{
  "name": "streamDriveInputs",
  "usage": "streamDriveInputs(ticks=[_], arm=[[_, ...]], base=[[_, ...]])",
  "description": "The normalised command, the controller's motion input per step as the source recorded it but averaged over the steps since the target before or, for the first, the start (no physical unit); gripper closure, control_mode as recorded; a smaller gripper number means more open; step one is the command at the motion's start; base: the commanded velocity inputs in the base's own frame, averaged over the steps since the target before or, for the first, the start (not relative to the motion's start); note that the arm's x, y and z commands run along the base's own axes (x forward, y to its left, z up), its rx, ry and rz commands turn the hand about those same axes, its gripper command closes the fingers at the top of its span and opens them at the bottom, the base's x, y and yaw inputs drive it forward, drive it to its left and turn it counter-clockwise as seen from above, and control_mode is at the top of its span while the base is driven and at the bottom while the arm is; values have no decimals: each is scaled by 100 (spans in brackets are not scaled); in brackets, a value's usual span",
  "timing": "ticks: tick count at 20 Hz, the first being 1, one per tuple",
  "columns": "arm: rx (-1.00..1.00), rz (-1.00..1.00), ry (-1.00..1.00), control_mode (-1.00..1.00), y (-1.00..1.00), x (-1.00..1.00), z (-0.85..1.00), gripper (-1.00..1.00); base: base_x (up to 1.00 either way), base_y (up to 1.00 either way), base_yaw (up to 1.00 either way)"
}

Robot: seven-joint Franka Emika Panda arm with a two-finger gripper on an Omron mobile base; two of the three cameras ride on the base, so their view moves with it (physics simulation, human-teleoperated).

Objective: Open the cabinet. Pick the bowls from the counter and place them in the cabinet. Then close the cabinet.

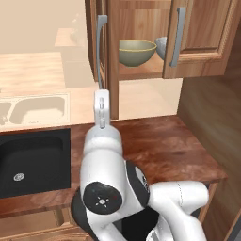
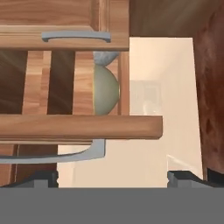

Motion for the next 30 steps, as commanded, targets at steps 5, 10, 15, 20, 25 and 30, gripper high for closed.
streamDriveInputs(ticks=[5, 10, 15, 20, 25, 30], arm=[[0, -7, -5, -100, 4, 24, -23, -100], [-1, -8, -7, -100, 9, 37, -18, -100], [-7, -8, -11, -100, 10, 43, -5, -100], [-8, -8, -13, -100, 20, 40, 0, -100], [-1, -5, -12, -100, 24, 38, 0, -100], [0, -3, -5, -100, 7, 27, 0, -100]], base=[[0, 0, 0], [0, 0, 0], [0, 0, 0], [0, 0, 0], [0, 0, 0], [0, 0, 0]])
